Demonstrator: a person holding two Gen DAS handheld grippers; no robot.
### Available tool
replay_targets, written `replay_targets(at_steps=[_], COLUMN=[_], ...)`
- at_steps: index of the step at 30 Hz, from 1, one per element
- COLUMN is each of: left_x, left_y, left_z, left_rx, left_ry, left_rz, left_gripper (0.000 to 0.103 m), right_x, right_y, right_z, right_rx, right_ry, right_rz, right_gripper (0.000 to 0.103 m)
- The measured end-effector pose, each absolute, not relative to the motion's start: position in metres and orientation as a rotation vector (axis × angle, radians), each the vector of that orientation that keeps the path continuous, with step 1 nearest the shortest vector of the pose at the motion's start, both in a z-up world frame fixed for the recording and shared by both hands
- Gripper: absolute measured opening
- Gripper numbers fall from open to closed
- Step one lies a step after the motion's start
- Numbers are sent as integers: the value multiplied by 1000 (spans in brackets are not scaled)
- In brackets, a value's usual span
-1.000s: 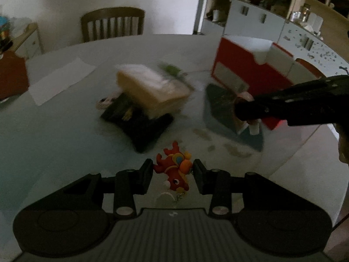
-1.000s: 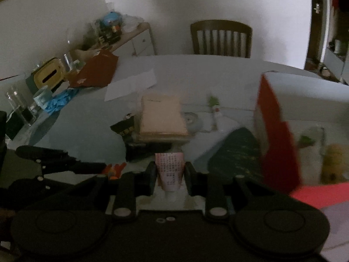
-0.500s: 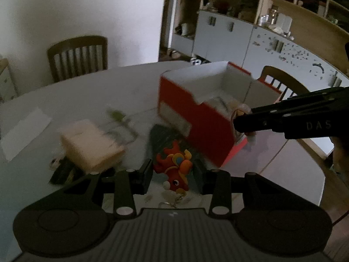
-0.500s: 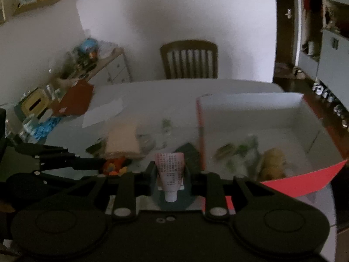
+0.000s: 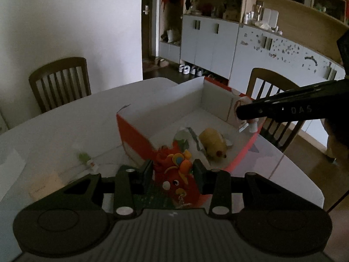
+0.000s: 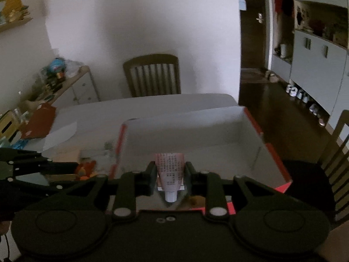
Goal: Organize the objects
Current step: 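Carry the red plush toy with left tool while right tool carries the pink packet to the shoebox, then open both tools to release the plush toy and pink packet inside the shoebox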
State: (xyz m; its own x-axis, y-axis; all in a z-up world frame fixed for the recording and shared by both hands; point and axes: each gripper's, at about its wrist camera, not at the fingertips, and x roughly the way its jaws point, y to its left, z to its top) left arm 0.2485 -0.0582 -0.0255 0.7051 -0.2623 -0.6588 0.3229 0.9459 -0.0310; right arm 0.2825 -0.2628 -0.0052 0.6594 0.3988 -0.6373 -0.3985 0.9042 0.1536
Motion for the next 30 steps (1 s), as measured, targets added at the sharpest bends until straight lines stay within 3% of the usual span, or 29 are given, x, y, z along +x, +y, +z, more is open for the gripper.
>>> replay_targets(at_steps=[17,30], left_x=[355,429], left_y=[-133,-156], left_z=[-38,-83], left_rx=[187,203], left_ry=[748,921], left_rz=[-333,-338], left_gripper=[39,39], right_x=[346,366], right_y=[-294,-274], right_z=[-54,-90], right_rx=[-71,-173], right_ry=[848,972], right_rz=[404,457], right_gripper=[26,26])
